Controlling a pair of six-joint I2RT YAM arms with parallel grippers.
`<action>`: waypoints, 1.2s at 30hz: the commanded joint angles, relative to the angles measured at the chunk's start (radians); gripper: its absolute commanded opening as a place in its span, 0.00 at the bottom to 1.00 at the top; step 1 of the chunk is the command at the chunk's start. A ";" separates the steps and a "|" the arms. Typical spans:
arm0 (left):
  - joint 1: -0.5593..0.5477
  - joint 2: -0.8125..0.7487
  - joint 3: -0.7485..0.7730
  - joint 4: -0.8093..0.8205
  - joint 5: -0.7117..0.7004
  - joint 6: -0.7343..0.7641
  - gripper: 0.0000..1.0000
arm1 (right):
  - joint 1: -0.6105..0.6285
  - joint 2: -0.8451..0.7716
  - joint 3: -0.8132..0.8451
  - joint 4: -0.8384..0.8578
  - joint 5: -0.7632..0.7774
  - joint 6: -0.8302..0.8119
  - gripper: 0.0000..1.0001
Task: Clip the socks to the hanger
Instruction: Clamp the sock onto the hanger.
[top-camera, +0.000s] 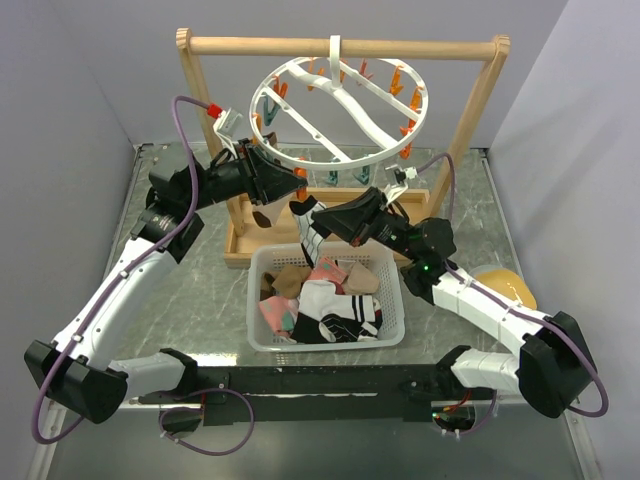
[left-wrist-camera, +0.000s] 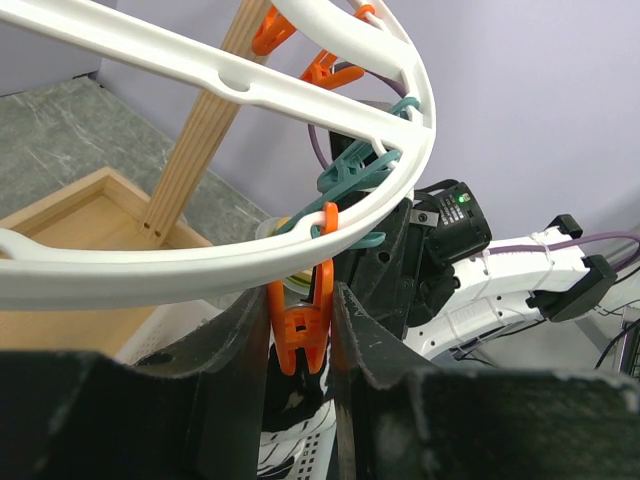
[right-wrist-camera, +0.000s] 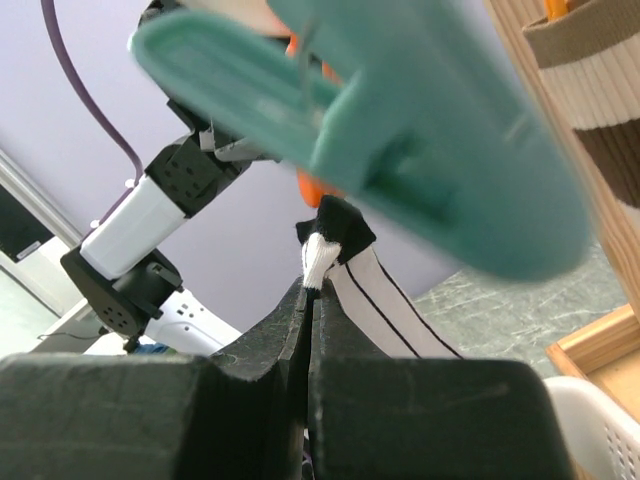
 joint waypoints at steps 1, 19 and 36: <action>0.001 -0.033 -0.017 0.014 0.049 -0.021 0.01 | -0.008 0.009 0.066 0.070 -0.016 -0.003 0.00; 0.003 -0.028 -0.014 0.023 0.054 -0.029 0.01 | -0.036 0.036 0.083 0.086 -0.030 0.009 0.00; 0.003 -0.028 -0.025 0.034 0.049 -0.033 0.01 | -0.038 0.051 0.104 0.099 -0.036 0.015 0.00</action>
